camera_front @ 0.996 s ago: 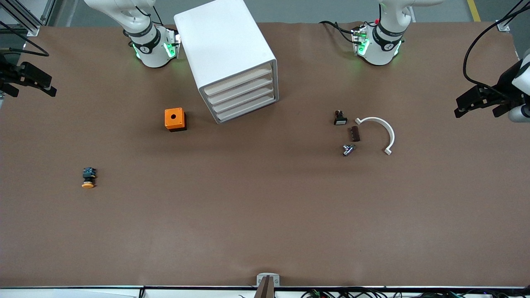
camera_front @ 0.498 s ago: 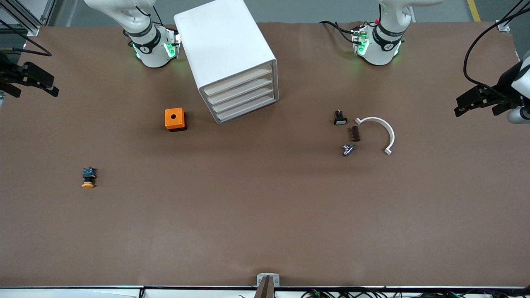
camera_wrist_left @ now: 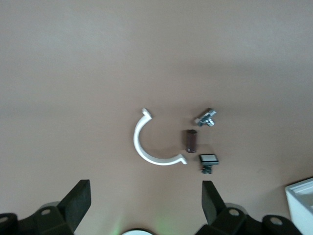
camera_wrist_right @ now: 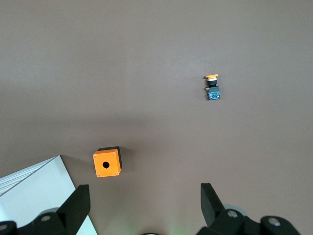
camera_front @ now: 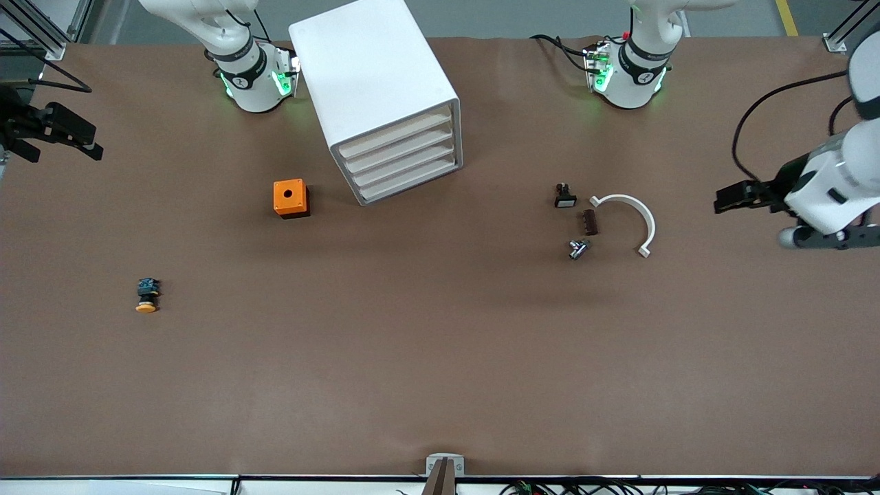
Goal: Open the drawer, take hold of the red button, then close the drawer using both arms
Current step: 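Reach the left gripper toward the white cabinet's drawer front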
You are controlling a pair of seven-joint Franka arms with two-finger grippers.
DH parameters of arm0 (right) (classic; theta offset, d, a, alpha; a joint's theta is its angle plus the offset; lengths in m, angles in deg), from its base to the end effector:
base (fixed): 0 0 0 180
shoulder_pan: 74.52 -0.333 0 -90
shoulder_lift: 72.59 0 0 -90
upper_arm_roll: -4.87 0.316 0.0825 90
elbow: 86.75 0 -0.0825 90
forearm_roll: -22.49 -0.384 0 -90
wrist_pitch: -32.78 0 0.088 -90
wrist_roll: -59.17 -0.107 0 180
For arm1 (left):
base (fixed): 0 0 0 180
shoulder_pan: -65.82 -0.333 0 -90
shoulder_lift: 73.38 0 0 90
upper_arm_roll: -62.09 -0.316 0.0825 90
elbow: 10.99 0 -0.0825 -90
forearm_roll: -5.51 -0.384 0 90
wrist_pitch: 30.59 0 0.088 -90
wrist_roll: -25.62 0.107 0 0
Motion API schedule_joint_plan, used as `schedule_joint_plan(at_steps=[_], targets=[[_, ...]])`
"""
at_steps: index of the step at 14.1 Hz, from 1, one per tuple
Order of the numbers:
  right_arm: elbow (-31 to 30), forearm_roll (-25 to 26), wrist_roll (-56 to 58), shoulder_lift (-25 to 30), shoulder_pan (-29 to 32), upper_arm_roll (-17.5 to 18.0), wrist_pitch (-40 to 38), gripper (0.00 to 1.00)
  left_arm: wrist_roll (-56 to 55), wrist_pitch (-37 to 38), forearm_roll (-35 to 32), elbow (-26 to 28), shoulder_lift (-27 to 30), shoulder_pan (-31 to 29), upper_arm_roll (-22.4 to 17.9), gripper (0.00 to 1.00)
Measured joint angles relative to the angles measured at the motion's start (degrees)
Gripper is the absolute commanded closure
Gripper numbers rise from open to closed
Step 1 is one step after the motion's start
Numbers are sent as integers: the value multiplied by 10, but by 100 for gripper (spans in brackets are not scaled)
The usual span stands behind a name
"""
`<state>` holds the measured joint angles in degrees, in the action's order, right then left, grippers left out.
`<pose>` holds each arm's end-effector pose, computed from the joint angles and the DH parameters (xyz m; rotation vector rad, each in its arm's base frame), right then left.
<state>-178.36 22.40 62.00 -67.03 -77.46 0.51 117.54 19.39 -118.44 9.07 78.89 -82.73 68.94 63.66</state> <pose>0.5144 -0.0148 0.6552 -3.1314 -0.0394 0.0352 0.5877 -0.0540 0.5293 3.0778 0.0472 -0.3150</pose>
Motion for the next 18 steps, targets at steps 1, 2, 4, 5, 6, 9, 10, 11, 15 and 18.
schedule_joint_plan(at_steps=[1,2,4,5,6,9,10,11,15,18], targets=[[0,0,0,0,0,0,0,0,-31,0,4,0,-12,8,9,0],[0,0,0,0,0,0,0,0,-67,0,5,0,-22,19,17,0],[0,0,0,0,0,0,0,0,-138,0,6,0,-40,56,23,0],[0,0,0,0,0,0,0,0,-174,0,6,0,-49,76,24,0],[0,0,0,0,0,0,0,0,-212,0,6,0,-59,96,24,0],[0,0,0,0,0,0,0,0,-332,0,6,-1,-96,150,25,0],[0,0,0,0,0,-1,1,0,-372,-1,7,-1,-109,164,25,0],[0,0,0,0,0,-1,2,0,-408,-1,8,-4,-123,177,26,0],[7,0,0,0,0,-5,7,0,-542,-2,15,-28,-178,226,26,0],[20,0,0,0,0,-7,7,0,-602,-2,56,-59,-212,245,26,0]])
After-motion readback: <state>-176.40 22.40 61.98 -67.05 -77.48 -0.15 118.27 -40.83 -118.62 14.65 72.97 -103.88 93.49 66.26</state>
